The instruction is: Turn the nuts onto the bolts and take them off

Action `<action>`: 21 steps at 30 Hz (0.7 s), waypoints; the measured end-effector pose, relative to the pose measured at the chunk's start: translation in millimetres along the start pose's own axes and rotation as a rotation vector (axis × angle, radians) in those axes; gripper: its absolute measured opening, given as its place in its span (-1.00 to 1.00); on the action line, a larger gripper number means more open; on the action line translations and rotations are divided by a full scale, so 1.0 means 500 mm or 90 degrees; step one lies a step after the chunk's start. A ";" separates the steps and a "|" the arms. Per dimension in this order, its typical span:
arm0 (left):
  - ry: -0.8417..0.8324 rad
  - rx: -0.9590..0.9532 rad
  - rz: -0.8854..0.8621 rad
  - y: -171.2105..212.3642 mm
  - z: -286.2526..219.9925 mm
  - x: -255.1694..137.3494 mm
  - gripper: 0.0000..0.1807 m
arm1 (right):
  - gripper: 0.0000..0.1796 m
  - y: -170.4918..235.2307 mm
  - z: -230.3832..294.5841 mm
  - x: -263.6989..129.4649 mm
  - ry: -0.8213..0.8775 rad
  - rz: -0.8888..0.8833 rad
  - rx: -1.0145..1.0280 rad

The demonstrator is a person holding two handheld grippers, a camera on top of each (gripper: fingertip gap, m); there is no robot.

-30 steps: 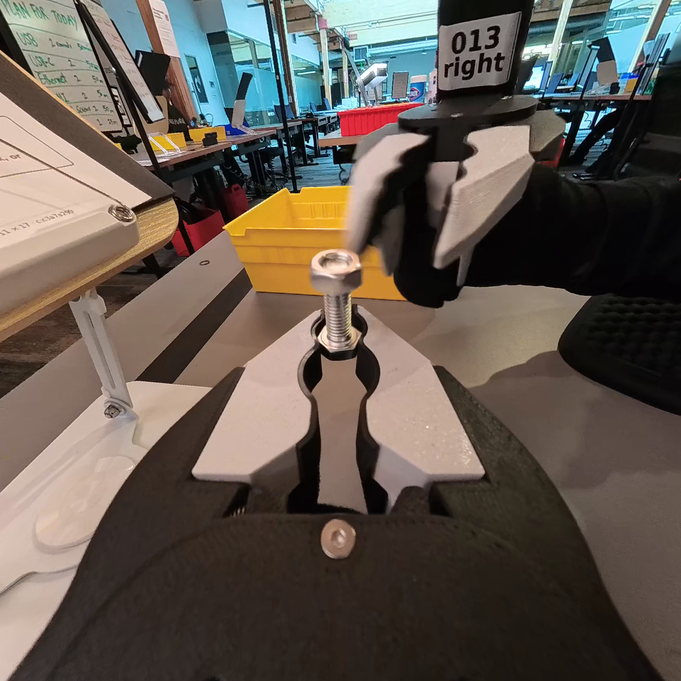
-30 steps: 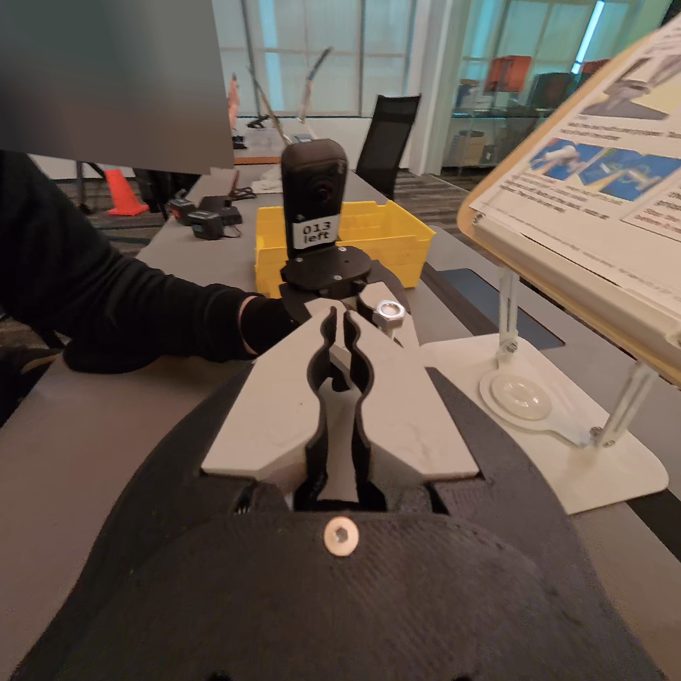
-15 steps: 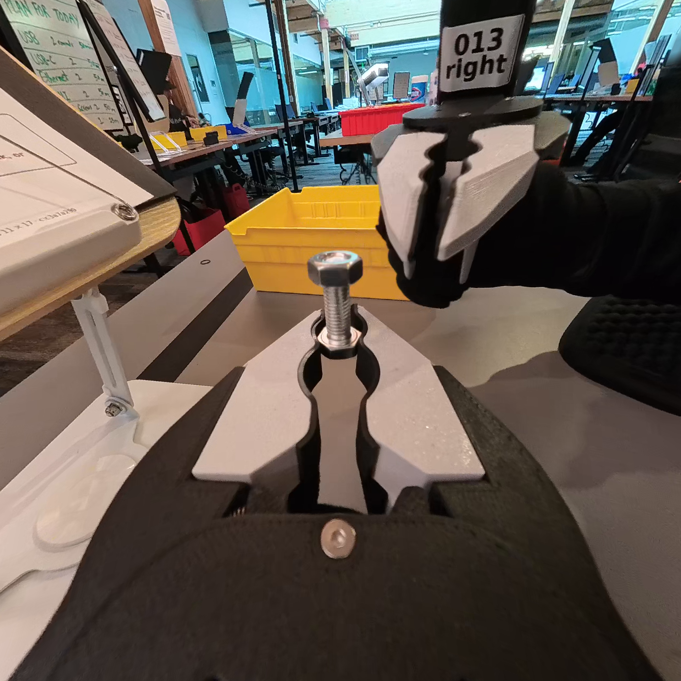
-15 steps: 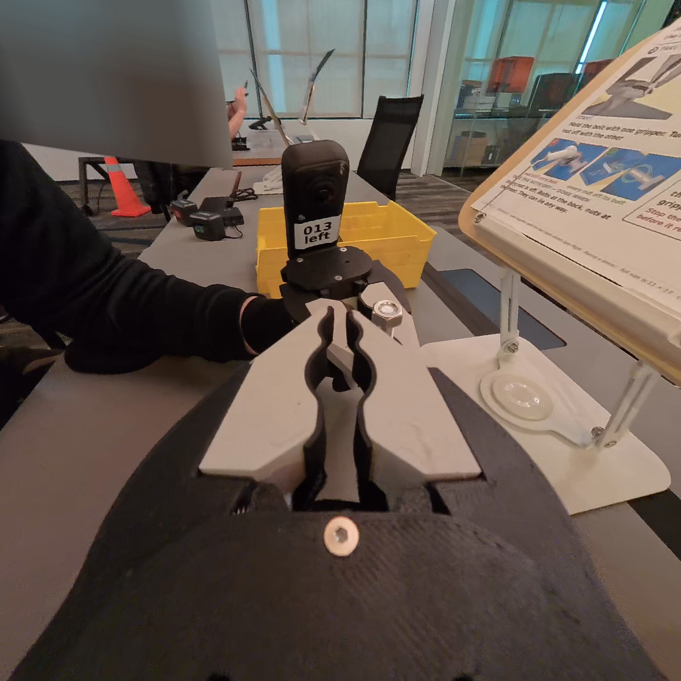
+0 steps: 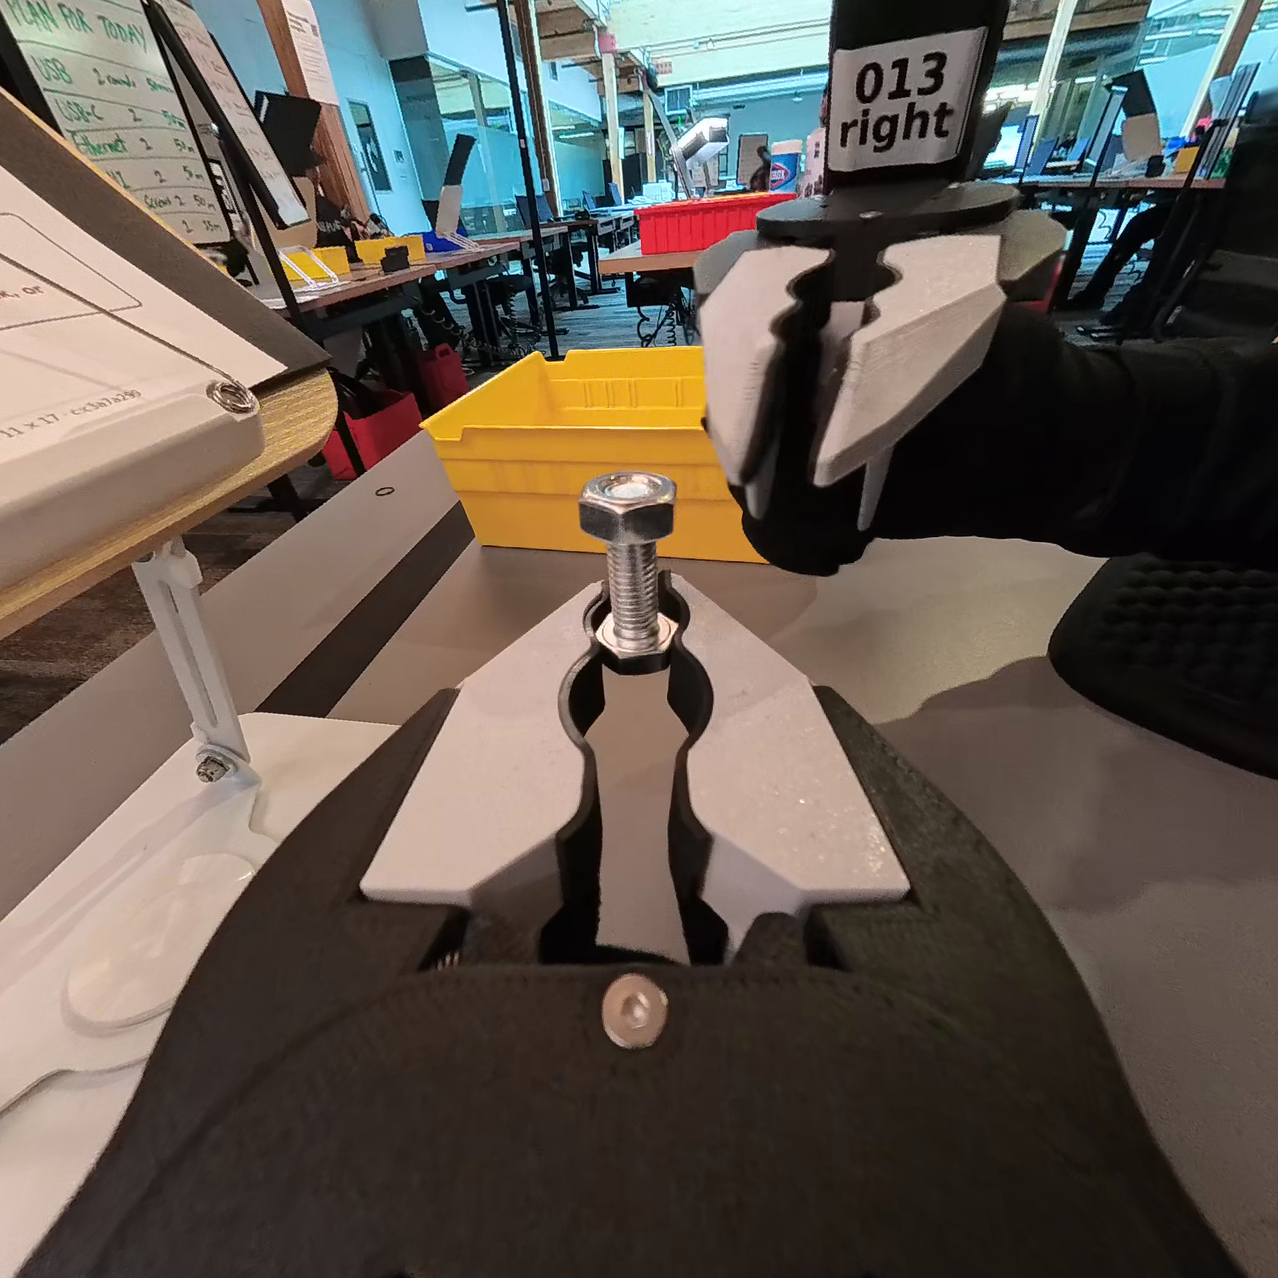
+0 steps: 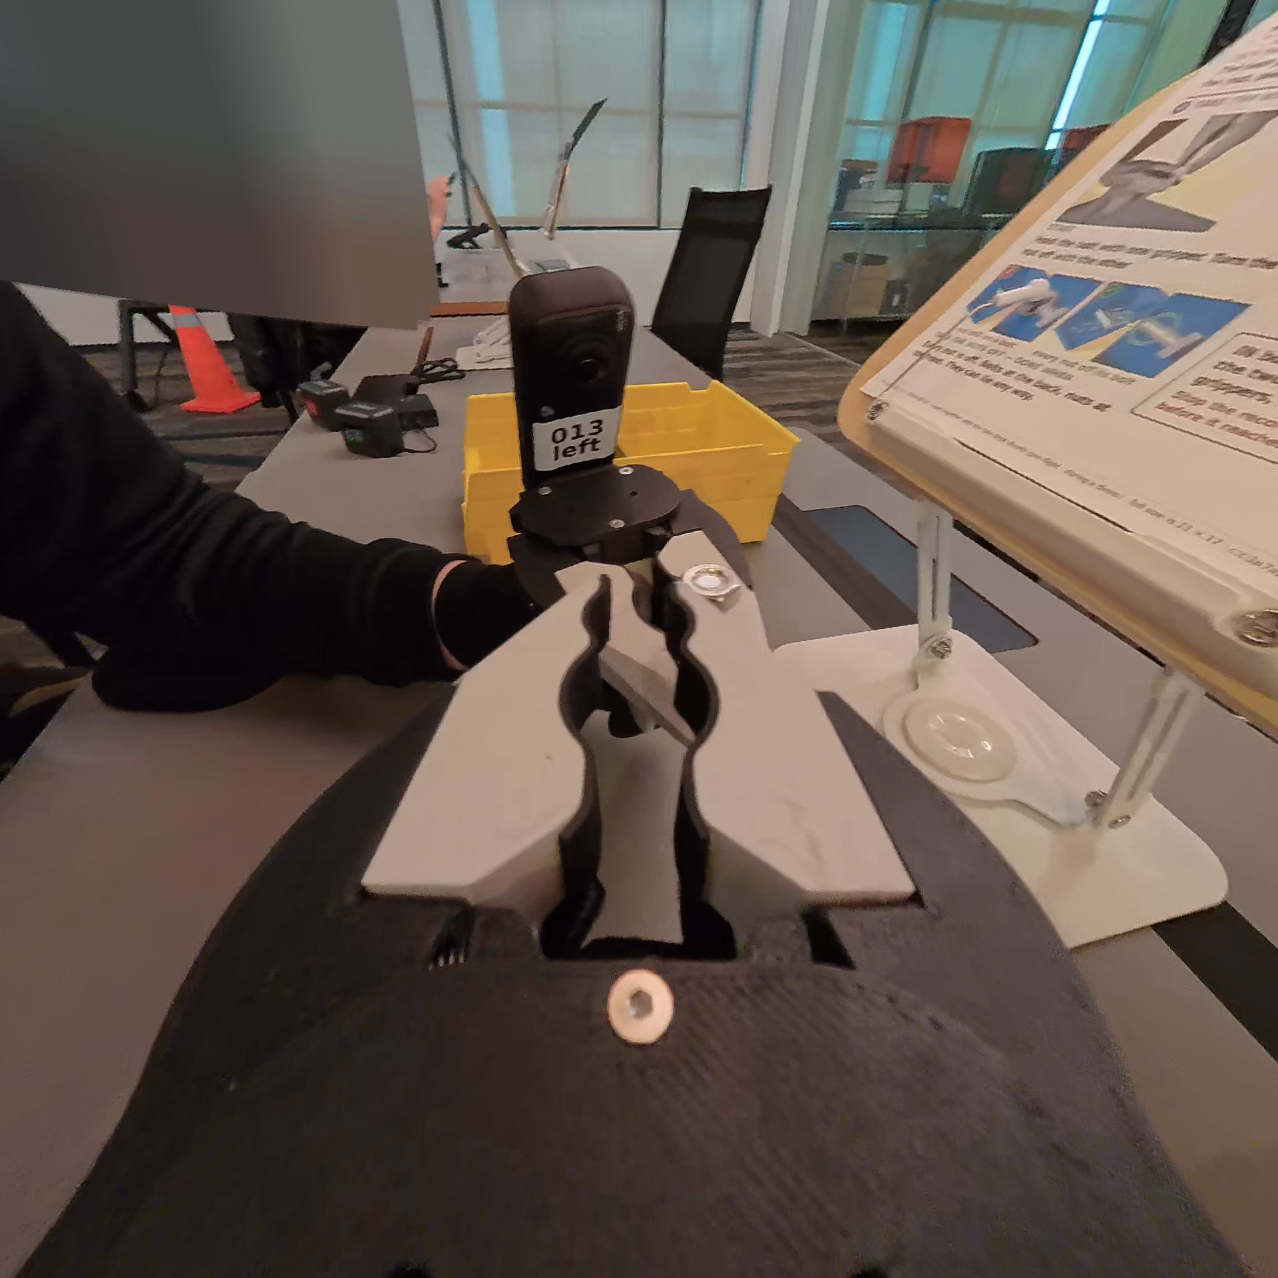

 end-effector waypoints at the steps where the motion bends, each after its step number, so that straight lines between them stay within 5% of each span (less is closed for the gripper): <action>1: 0.000 0.000 0.000 0.000 0.000 0.000 -0.88 | -0.74 -0.001 -0.005 0.000 0.013 -0.004 0.003; 4: 0.002 0.001 0.001 0.000 -0.001 0.001 -0.88 | -0.56 0.001 -0.018 0.002 0.039 -0.005 0.013; 7: 0.001 0.001 0.001 -0.001 -0.001 0.001 -0.88 | -0.62 0.004 -0.011 0.007 0.023 0.003 0.009; 8: 0.001 0.001 0.000 0.000 -0.001 0.001 -0.88 | -0.89 0.006 -0.004 0.006 0.004 0.007 0.005; 10: 0.000 -0.001 0.000 0.000 0.001 0.000 -0.88 | -0.99 0.007 0.009 0.005 -0.031 0.014 0.000; 15: 0.001 0.001 0.000 -0.001 -0.001 0.001 -0.88 | -0.62 0.000 -0.014 -0.001 0.027 -0.013 0.014; 18: 0.001 0.001 0.000 -0.001 0.000 0.000 -0.88 | -0.58 0.004 -0.016 0.004 0.032 -0.003 0.014; 19: 0.001 0.001 0.000 -0.001 0.000 0.000 -0.88 | -0.61 0.005 -0.014 0.005 0.027 0.000 0.013; 21: 0.000 0.000 -0.001 -0.001 0.000 0.000 -0.88 | -1.00 0.005 0.003 0.004 -0.018 0.001 0.002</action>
Point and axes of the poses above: each gripper's, where its closed fingertips meet, x out along the fingers, y out of its underside, z = x × y across the jaws, the point moved 7 cm from there along -x, back along the fingers, and after that the axes turned 5 degrees about x, right-handed, at the moved point
